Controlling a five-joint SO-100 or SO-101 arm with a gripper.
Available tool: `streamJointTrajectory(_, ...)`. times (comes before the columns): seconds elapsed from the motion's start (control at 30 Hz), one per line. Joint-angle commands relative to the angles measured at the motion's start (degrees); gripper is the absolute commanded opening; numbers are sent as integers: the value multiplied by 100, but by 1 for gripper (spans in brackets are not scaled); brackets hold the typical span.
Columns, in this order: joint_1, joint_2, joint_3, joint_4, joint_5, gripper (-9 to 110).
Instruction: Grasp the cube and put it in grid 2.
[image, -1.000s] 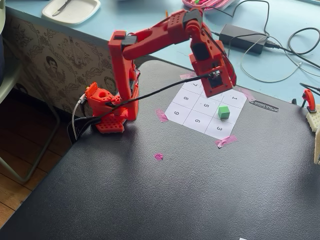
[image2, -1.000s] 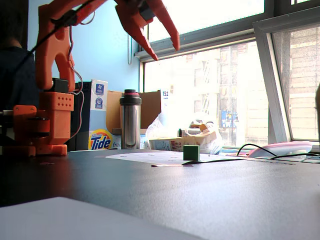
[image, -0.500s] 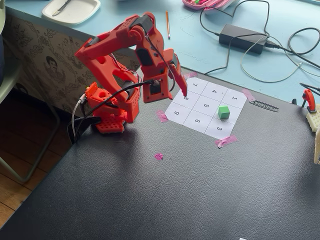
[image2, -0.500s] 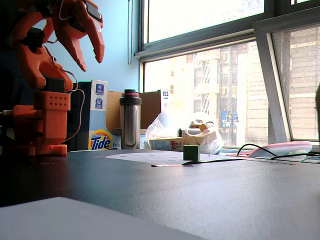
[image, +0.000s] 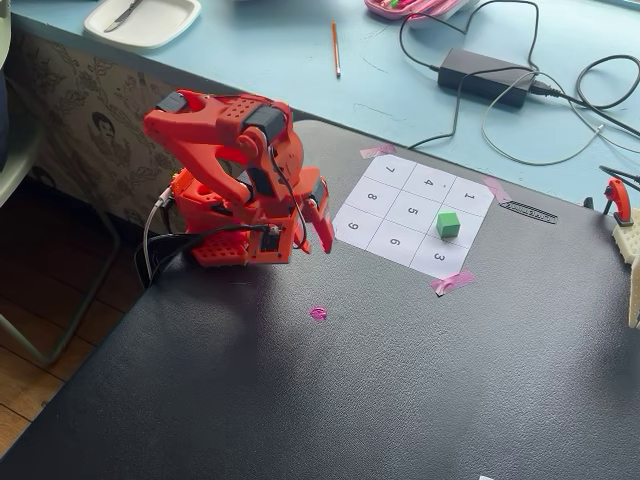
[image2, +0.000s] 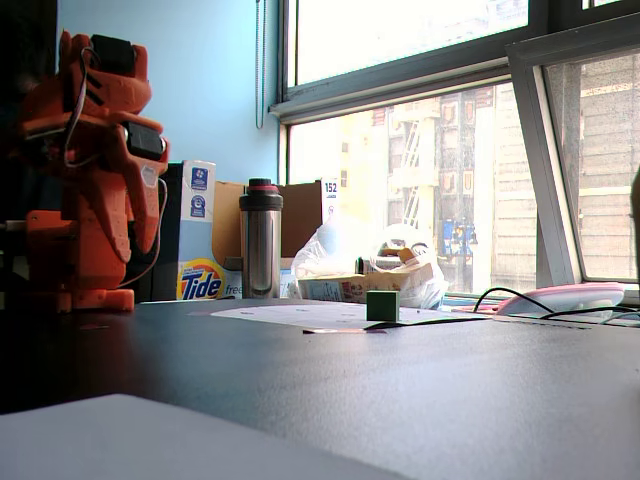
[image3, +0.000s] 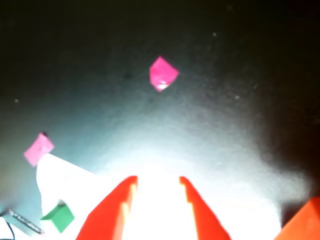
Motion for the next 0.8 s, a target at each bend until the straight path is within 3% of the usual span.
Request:
streamJointTrajectory(0.0, 114, 439, 554, -272, -44, 12)
streamJointTrajectory(0.23, 114, 2048, 1907, -158, -97, 3)
streamJointTrajectory(0.77, -53, 2048, 1907, -114, 35, 0)
